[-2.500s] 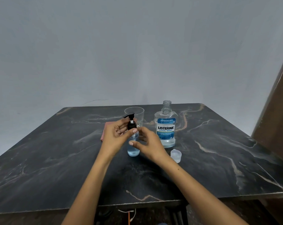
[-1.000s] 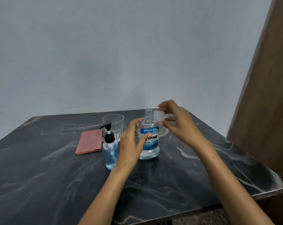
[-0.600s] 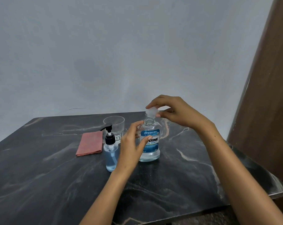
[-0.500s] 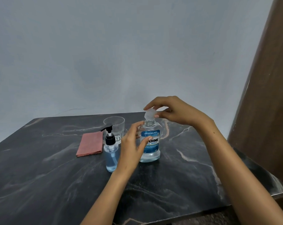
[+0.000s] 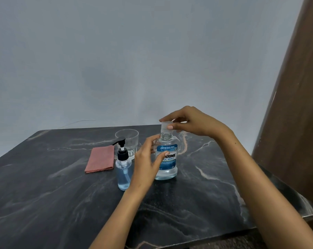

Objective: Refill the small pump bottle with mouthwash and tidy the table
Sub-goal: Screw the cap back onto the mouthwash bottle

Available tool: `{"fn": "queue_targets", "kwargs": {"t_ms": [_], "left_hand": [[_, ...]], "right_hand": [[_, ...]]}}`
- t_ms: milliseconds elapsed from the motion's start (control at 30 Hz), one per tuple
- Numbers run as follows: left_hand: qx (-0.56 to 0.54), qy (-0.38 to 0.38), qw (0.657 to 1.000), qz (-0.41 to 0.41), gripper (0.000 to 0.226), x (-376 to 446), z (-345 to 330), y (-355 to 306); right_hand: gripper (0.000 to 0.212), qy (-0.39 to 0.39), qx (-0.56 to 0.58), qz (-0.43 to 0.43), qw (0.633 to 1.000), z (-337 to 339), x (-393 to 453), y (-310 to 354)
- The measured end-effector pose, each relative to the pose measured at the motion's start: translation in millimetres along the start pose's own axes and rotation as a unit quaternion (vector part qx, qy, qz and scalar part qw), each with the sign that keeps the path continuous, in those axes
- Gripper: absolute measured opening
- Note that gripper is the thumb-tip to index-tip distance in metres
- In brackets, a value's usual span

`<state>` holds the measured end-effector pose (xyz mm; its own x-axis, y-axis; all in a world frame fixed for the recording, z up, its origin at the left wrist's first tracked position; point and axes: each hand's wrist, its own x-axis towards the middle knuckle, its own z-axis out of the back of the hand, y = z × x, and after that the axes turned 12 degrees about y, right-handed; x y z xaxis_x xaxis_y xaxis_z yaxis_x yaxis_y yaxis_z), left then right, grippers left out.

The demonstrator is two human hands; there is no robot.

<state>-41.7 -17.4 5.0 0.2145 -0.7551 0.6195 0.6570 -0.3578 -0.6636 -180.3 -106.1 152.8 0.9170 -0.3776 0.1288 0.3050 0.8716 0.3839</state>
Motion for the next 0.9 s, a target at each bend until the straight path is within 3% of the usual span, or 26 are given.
{"fn": "queue_targets", "kwargs": {"t_ms": [200,300,367,467,533,667,800,900], "left_hand": [[0.006,-0.004,1.0,-0.006,0.049,-2,0,-3],[0.008,-0.003,1.0,-0.005,0.048,-1,1,-4],[0.008,-0.003,1.0,-0.003,0.049,-1,1,-4],[0.009,-0.002,1.0,-0.001,0.049,-1,0,-4],[0.01,-0.001,1.0,0.0,0.05,-2,0,-5],[0.007,0.0,1.0,0.003,0.049,-2,1,-5],[0.012,-0.002,1.0,0.005,0.049,-2,1,-6],[0.01,-0.002,1.0,0.002,0.049,-2,1,-7]], "right_hand": [[0.047,-0.099,-0.061,-0.04,0.992,-12,4,3],[0.054,-0.06,-0.011,-0.028,0.998,-11,0,-2],[0.046,-0.042,0.035,0.005,0.998,-8,-4,-5],[0.026,-0.096,0.023,0.015,0.995,-14,-4,-3],[0.031,-0.127,0.015,0.0,0.992,-18,-4,-2],[0.031,-0.066,0.072,0.018,0.995,-15,-11,-6],[0.02,-0.144,0.06,0.001,0.988,-21,-11,-6],[0.024,-0.123,0.096,0.009,0.988,-25,-11,-6]]}}
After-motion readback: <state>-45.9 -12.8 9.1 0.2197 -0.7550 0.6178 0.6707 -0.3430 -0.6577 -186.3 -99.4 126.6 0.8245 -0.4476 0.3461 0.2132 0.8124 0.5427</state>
